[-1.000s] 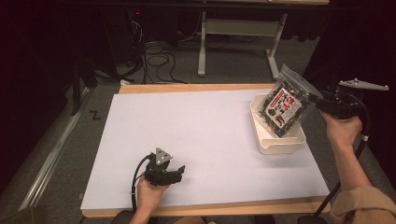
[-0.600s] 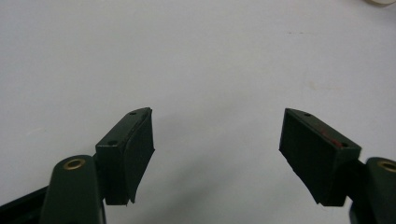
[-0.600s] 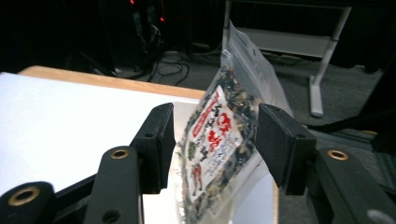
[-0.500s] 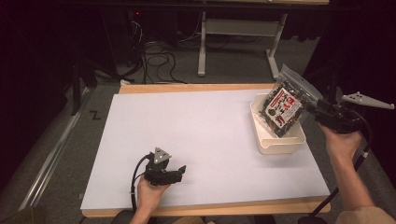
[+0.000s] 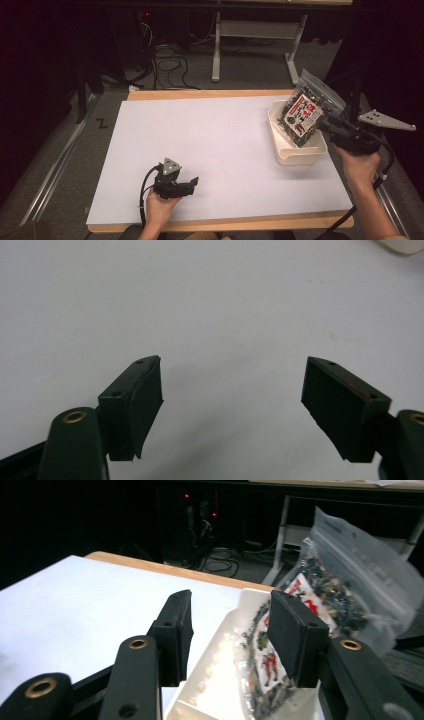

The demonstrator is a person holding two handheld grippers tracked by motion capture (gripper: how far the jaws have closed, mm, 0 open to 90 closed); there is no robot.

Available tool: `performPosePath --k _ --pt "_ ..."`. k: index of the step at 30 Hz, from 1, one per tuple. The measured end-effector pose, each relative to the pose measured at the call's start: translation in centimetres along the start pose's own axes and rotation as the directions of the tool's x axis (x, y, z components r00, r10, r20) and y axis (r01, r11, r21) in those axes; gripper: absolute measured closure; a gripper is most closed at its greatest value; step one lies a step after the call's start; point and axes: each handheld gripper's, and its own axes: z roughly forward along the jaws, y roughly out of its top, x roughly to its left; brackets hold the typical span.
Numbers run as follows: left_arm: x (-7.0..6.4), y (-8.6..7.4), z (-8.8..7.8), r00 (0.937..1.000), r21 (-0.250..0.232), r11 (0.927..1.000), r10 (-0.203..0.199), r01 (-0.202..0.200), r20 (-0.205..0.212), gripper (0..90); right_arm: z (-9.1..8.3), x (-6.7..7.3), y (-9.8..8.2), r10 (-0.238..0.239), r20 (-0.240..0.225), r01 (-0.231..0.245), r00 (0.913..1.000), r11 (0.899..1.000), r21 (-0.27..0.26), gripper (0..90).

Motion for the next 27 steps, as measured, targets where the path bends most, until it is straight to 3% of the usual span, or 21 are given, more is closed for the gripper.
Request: performPosePath --k 5,12,19,27 --pt "-0.2 0.0 0.1 1.0 0.006 1.0 0.008 -0.008 -0.004 23.5 0.1 0.9 -0.3 -0.016 -0.029 0.016 0.9994 1.0 0.004 52.6" --pt "0.0 0.0 -0.1 0.9998 -0.006 0.9999 -0.01 0.01 -0.015 22.3 0.2 2.1 -1.3 -0.01 -0.086 0.012 0.9962 1.0 0.017 51.7" --pt "-0.2 -0.1 -0.1 1.0 -0.003 1.0 0.003 -0.003 -0.006 22.4 0.3 3.3 -2.7 0.022 -0.152 -0.022 0.9881 1.0 0.001 51.7" --pt "-0.3 0.0 0.0 1.0 -0.005 0.9999 0.01 -0.01 0.001 22.9 1.2 4.3 -4.0 0.042 -0.168 -0.04 0.9848 0.999 0.016 50.1"
